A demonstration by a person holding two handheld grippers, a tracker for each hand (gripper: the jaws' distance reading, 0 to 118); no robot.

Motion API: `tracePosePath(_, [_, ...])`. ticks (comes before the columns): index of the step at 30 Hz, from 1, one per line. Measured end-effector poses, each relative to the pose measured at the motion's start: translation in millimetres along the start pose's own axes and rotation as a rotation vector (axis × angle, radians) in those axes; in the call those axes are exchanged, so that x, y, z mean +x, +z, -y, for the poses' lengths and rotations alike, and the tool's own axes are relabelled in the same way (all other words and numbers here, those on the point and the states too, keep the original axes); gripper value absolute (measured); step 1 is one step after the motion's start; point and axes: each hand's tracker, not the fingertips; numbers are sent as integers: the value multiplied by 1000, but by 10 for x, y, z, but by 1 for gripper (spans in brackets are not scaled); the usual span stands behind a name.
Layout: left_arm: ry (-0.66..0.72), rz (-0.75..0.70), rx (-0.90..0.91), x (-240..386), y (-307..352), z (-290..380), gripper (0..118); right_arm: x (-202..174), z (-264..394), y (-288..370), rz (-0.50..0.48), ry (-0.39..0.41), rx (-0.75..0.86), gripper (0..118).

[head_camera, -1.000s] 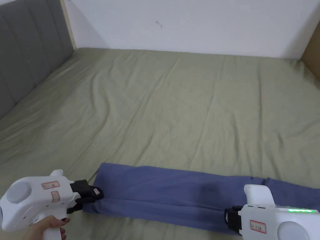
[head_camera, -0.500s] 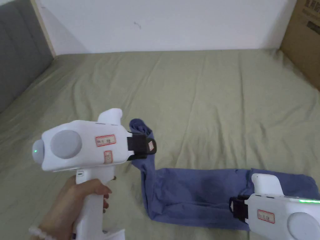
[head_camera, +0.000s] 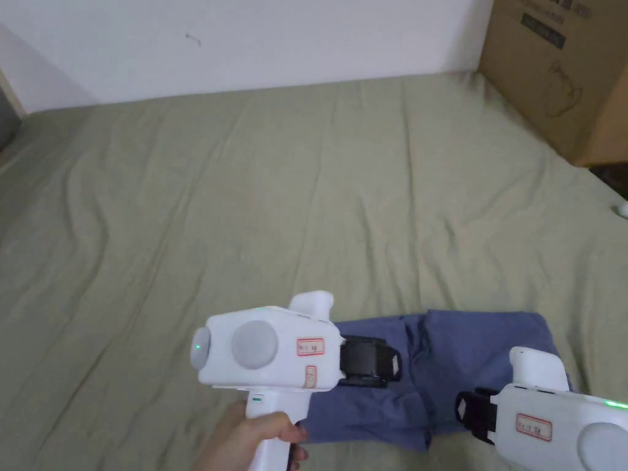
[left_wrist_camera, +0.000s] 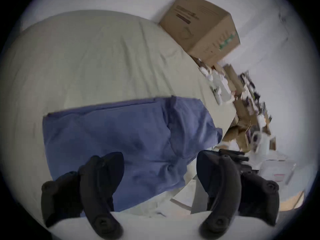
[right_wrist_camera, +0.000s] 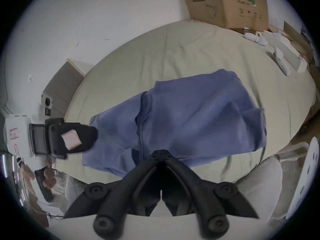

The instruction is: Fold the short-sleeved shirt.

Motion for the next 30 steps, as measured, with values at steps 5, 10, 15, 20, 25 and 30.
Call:
tracePosePath(5, [103, -5, 234, -393, 559, -3, 0, 66, 15, 14, 6, -34, 6, 0])
tracePosePath(10, [135, -126, 151, -585, 494, 60, 0, -17, -28, -10, 13, -13, 18, 0])
tracePosePath(15, [76, -89, 42, -324, 50, 147, 0, -59, -14, -58, 13, -5, 8, 0])
tracePosePath(20, [-25, -34, -98, 13, -462, 218, 0, -93, 15, -43, 43, 30, -1, 0])
tracePosePath(25, [-91, -24, -148, 298, -637, 369, 0, -54, 4, 3, 44, 24, 8, 0])
tracePosePath(30, [-134, 72, -214, 458, -698, 498, 0, -15, -22, -11, 52, 2, 10, 0])
